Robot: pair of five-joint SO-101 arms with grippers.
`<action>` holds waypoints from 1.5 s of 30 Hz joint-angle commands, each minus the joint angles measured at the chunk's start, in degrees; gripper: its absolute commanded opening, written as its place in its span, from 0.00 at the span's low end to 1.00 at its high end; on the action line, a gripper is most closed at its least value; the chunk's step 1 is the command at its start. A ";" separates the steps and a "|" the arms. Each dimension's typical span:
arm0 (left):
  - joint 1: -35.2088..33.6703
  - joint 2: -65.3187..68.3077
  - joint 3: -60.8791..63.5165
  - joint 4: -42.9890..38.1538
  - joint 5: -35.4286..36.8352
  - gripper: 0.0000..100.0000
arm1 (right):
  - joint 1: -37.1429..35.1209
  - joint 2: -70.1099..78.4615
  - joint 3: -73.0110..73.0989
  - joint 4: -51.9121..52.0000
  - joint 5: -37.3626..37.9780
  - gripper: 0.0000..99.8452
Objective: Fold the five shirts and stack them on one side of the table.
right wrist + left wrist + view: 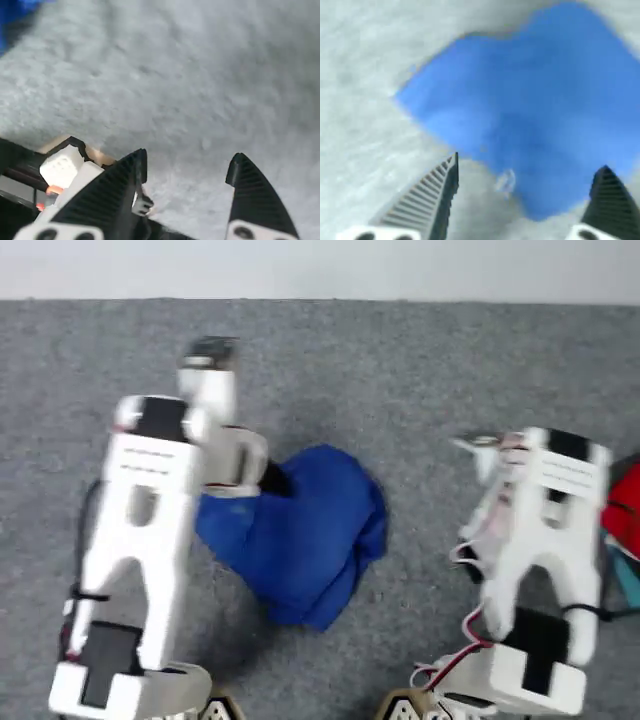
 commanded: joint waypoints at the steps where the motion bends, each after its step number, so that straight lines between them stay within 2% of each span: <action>1: -16.70 -4.13 6.11 1.93 -10.11 0.38 | -16.92 -4.62 -0.62 2.42 0.62 0.27; 4: -26.11 -4.31 10.68 1.85 -18.37 0.36 | -31.25 -8.13 -0.35 2.51 0.09 0.27; 8: -39.74 -4.22 12.26 -0.88 -23.91 0.35 | -46.37 -11.74 -0.35 2.51 -7.65 0.27; 12: -50.81 -4.13 12.70 -4.13 -28.31 0.35 | -55.96 -11.82 -0.35 2.42 -11.43 0.29; 15: -55.30 -4.13 15.08 -4.48 -33.49 0.35 | -59.30 -8.04 -0.62 2.07 -13.01 0.33; 22: -61.27 -4.13 20.44 -6.59 -34.99 0.35 | -58.95 6.73 -0.79 -7.69 -12.84 0.31; 24: -61.63 -4.13 21.41 -6.33 -34.99 0.35 | -58.68 11.12 -2.37 -10.95 -11.78 0.23; 28: -61.71 -4.13 22.46 -6.07 -34.99 0.35 | -56.13 20.18 -8.35 -13.14 -6.51 0.00; 31: -61.71 -4.22 22.55 -5.98 -34.99 0.35 | -52.00 23.69 -13.63 -9.98 -6.07 0.03; 37: -59.60 -4.22 22.64 -5.98 -34.99 0.35 | -48.75 18.68 -29.89 2.59 -6.07 0.01; 45: -50.81 -4.31 22.64 -1.76 -35.08 0.35 | -48.04 -3.21 -34.29 2.51 -6.15 0.01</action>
